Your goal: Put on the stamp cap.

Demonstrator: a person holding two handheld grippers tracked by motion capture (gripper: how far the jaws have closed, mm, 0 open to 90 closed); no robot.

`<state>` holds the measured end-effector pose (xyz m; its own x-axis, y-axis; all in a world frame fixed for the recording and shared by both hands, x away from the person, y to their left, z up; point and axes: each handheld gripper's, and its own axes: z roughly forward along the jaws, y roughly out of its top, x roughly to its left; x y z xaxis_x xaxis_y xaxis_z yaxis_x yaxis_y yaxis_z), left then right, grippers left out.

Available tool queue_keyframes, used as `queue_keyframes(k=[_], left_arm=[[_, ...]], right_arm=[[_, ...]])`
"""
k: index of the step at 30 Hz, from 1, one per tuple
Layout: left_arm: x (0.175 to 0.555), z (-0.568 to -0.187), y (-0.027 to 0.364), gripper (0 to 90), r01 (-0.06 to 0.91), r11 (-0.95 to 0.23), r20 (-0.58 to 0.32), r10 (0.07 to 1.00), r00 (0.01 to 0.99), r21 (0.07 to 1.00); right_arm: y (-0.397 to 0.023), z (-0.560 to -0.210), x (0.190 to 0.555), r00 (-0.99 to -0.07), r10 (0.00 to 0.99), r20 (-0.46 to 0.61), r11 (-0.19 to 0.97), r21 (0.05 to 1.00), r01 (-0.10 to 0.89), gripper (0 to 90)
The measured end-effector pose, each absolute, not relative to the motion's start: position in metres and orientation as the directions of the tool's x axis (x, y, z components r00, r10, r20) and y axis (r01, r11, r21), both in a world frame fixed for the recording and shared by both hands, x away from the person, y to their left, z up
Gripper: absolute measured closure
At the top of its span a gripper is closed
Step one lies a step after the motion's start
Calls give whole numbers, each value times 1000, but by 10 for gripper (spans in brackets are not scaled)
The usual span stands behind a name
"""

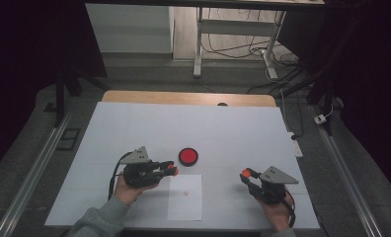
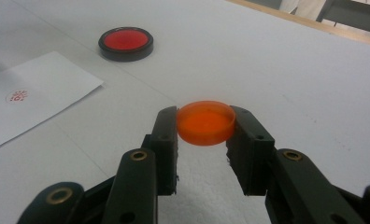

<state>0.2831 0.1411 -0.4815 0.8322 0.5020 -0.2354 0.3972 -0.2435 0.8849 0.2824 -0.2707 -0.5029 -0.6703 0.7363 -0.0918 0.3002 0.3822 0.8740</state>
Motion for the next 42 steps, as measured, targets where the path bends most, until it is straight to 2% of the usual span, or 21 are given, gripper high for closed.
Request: queue_keyframes(k=[42], left_arm=[[281, -483, 135, 726, 383, -277, -205, 505, 838, 881]], right_arm=[[-221, -507, 278, -768, 637, -69, 412, 872, 263, 641]])
